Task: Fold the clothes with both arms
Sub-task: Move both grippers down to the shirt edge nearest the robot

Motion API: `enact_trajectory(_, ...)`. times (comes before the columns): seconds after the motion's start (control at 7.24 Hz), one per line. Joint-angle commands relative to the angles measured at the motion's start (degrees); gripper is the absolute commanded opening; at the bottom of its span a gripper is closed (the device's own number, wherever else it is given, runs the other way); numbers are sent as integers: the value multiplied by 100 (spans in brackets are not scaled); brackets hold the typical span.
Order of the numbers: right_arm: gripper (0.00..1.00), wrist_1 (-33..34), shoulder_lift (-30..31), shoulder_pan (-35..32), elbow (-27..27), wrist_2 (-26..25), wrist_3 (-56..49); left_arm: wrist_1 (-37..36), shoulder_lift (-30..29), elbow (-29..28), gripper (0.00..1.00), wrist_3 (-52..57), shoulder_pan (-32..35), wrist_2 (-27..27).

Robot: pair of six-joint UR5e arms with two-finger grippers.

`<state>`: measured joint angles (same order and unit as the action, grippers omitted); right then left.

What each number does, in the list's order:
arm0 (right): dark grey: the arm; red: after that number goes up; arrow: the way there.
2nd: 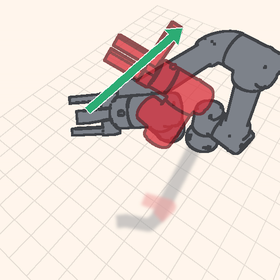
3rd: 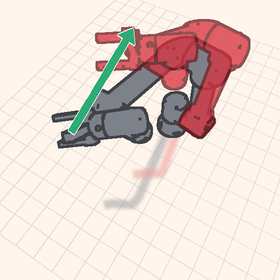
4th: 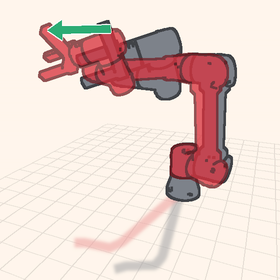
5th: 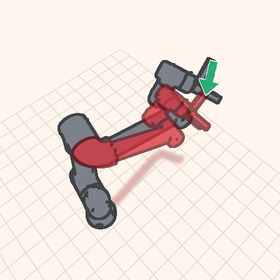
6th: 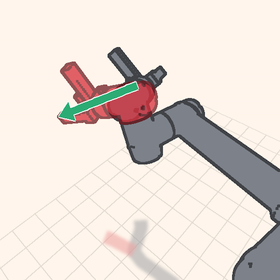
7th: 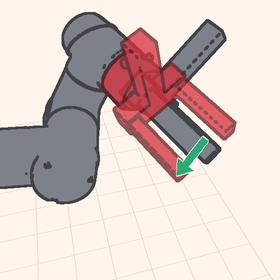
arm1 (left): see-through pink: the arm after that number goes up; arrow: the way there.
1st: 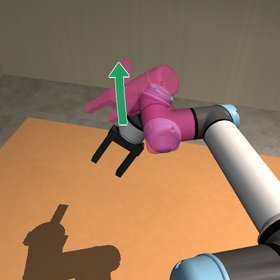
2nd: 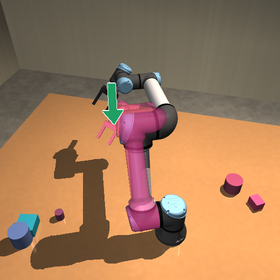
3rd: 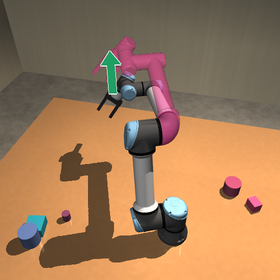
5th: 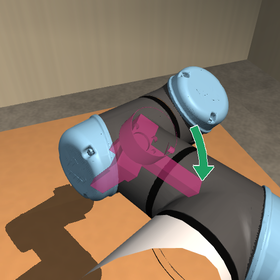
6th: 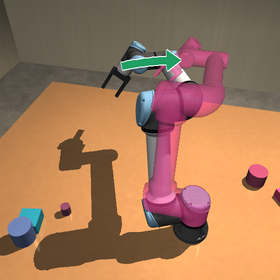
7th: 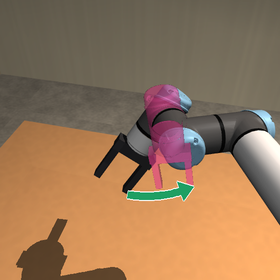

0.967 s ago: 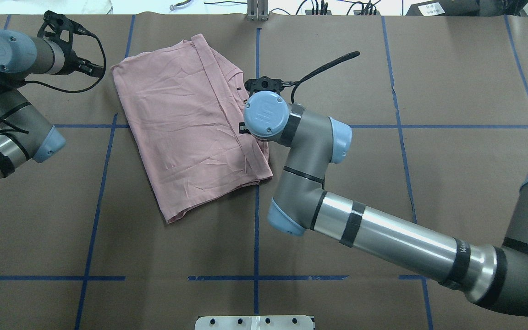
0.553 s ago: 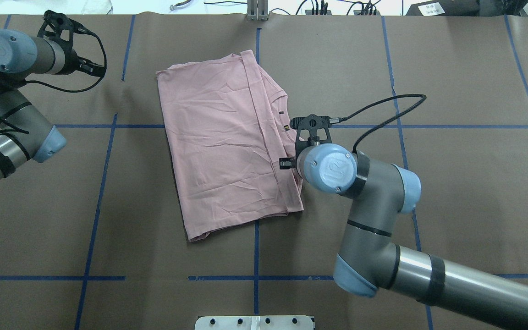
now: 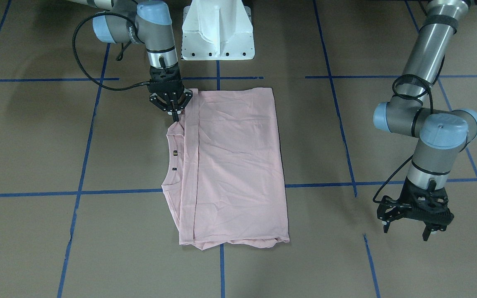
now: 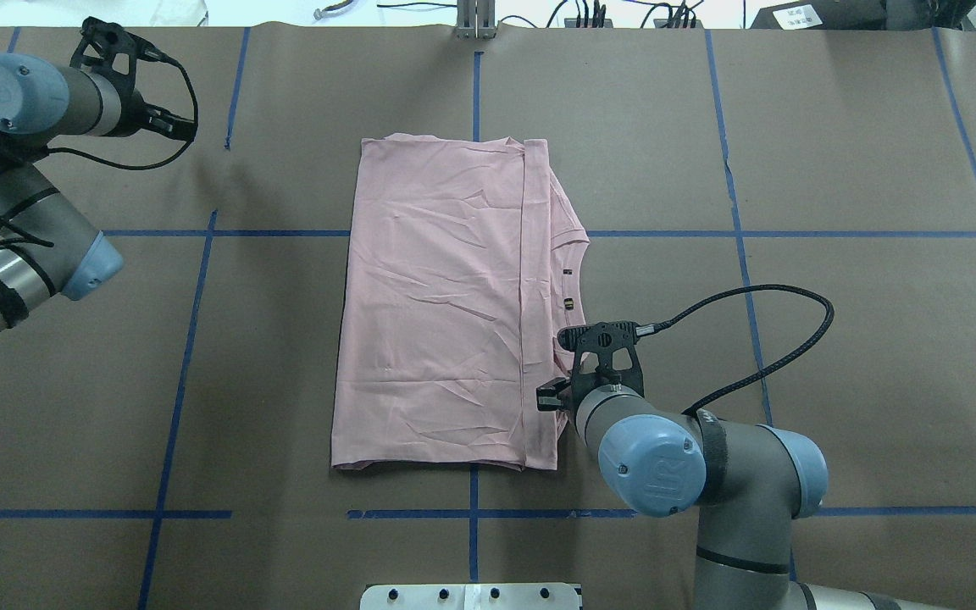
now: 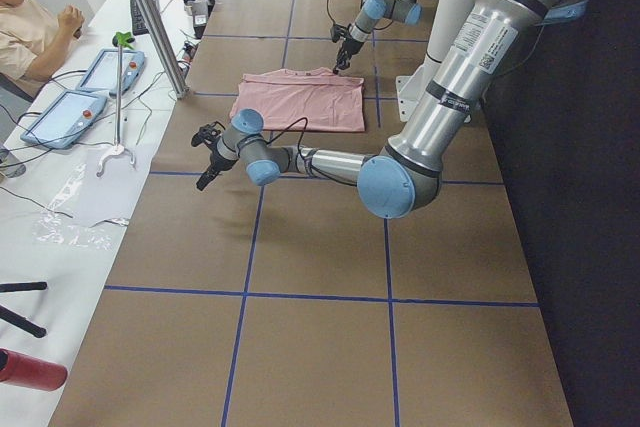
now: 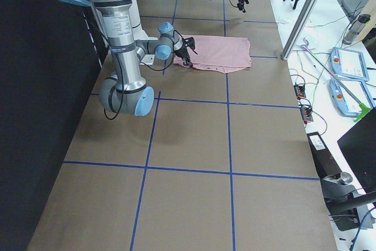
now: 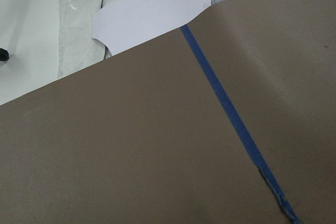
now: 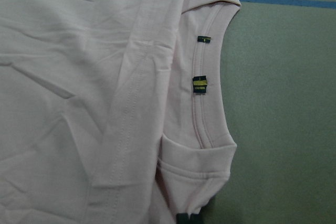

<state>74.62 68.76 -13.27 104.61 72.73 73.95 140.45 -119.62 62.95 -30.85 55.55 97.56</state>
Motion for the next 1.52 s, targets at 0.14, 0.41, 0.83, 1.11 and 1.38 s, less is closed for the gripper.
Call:
enact_trajectory(0.14,100,0,145,44,243,12,-12,0,244,408,100,-9,0,17)
enact_trajectory(0.41,100,-78,801,35,987,266,-74,-61,526,979,100,-819,-26,585)
enact_trajectory(0.83,100,-227,1016,52,1404,268,486,-97,1342,2795,100,-3085,-1314,633)
enact_trajectory(1.11,100,-439,1025,52,1396,268,488,-123,2053,3973,100,-4546,-2376,48)
enact_trajectory(1.38,100,-440,1025,52,1378,259,497,-595,2189,4514,64,-6205,-3283,-726)
